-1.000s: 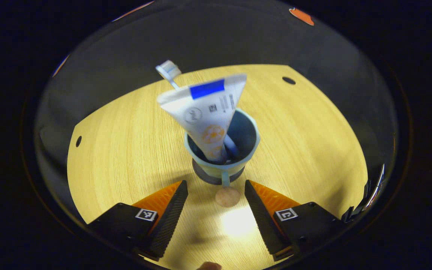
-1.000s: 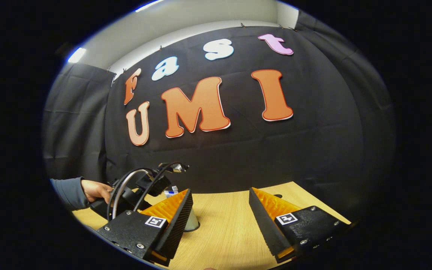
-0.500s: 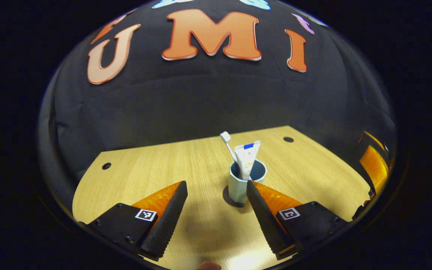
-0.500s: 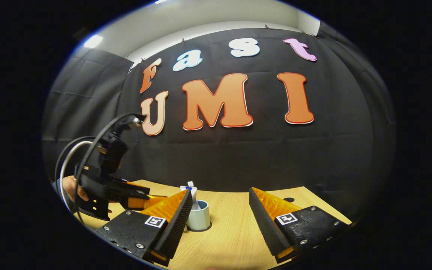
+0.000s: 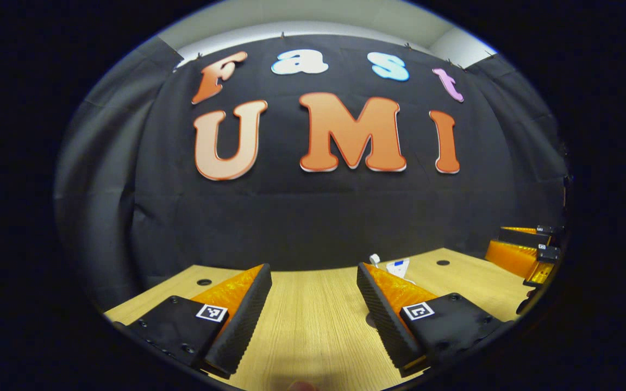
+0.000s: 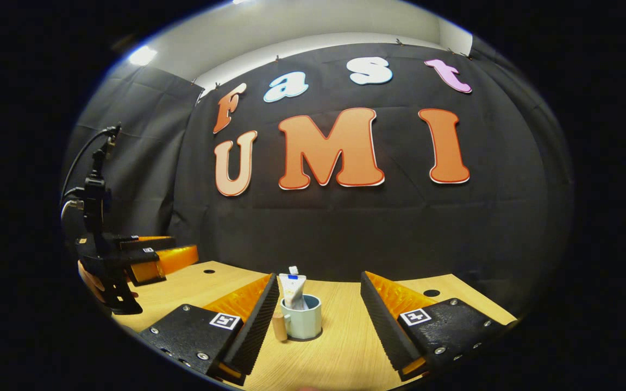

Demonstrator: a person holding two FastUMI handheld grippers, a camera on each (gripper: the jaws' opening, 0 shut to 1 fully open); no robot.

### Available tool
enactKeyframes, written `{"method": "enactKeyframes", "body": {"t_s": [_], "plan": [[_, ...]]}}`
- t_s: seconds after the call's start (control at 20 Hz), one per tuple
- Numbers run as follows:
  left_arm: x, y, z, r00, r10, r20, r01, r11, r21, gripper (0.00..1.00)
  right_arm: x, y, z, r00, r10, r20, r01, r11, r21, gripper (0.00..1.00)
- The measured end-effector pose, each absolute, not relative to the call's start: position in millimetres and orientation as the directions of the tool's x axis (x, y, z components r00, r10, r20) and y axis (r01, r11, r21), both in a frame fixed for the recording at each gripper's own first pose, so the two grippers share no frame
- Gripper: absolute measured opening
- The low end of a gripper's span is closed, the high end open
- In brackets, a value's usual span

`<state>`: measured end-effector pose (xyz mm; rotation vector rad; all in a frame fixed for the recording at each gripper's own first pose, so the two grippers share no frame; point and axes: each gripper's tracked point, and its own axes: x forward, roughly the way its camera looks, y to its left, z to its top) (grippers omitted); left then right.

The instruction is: Put the toothbrush and toothpaste on the desktop into the cup, then pick up the cup and place it on the coaster on the desktop.

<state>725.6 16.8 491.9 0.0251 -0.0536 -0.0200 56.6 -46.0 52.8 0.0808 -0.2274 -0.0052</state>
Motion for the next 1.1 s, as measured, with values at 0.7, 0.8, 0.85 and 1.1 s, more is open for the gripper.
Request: {"method": "enactKeyframes", "body": {"t_s": [0.7,0.8,0.85,1.1], "plan": [[678,61,524,0.966,0.127,0.224,-0.134,0.991,0.019,0.99,56,-32,55,0.971,-0.001,0.241,-0.011,0.999,0.052,0.92],[680,58,520,0.969,0.119,0.216,-0.124,0.992,0.008,0.99,55,-32,55,0.970,-0.001,0.242,-0.009,0.999,0.041,0.92],[680,57,519,0.970,0.117,0.213,-0.121,0.993,0.006,1.00,55,-30,55,0.970,0.001,0.242,-0.010,0.999,0.035,0.92],[677,55,521,0.969,0.119,0.217,-0.123,0.992,0.006,1.00,48,-28,60,0.968,0.008,0.253,-0.014,1.000,0.024,0.92]]}}
